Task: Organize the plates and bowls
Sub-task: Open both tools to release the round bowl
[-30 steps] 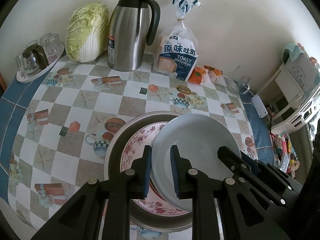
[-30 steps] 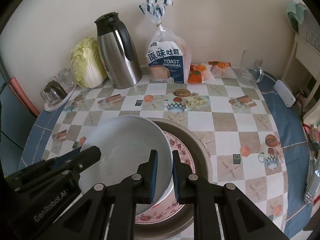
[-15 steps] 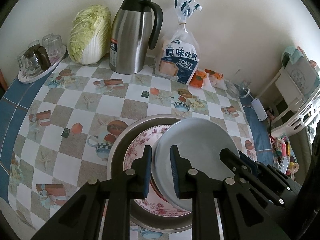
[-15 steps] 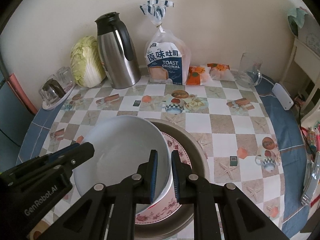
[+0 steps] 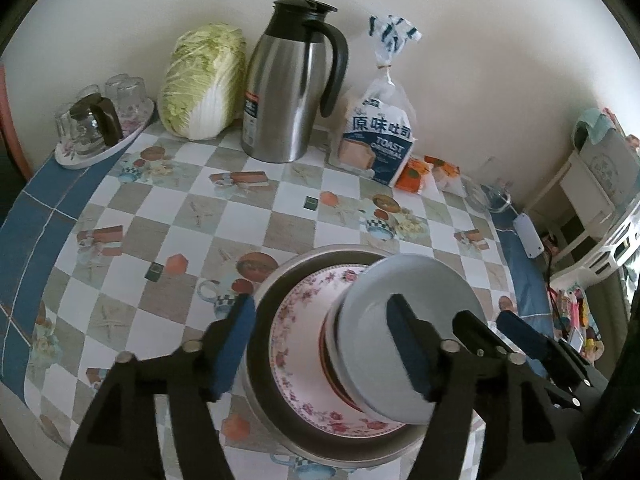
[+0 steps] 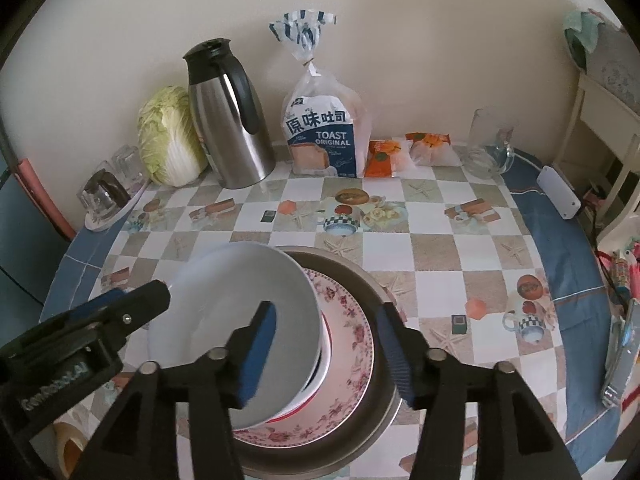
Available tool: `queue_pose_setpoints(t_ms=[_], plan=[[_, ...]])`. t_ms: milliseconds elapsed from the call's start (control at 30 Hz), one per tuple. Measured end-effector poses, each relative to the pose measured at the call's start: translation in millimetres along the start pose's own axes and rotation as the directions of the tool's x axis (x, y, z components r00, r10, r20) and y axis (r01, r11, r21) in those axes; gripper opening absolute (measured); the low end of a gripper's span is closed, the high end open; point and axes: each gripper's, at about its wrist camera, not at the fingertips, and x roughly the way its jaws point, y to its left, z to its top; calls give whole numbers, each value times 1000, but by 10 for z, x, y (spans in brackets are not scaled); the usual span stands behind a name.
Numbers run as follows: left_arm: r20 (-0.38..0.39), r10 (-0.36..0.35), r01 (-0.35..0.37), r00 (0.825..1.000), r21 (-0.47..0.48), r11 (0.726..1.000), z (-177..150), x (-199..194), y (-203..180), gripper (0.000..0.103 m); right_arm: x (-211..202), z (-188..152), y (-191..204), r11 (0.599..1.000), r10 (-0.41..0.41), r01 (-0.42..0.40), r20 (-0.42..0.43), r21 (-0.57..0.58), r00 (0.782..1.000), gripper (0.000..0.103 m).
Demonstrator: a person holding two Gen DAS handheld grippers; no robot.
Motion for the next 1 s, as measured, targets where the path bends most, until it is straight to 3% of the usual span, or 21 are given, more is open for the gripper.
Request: queue_pose_setpoints(t_ms=[133,233,433,1000], plan=[[1,36,-36,999,-12,999,0,8,53,85,-4,2,-12,1000,-4,4,6,-2,1000,71],[1,50,-50,999,-24,998,-1,3,93,86,-10,4,-34,1000,-3,3,14,-1,1000,84],[11,67,-67,998,-38,997,-6,-8,152,90,-10,0,-34,1000,5,-5,23,-3,1000,100],[28,161,-161,986,-32,987,-105,-89,261,93,-138,-102,-98,1000,-17,17,48,13,999,103]])
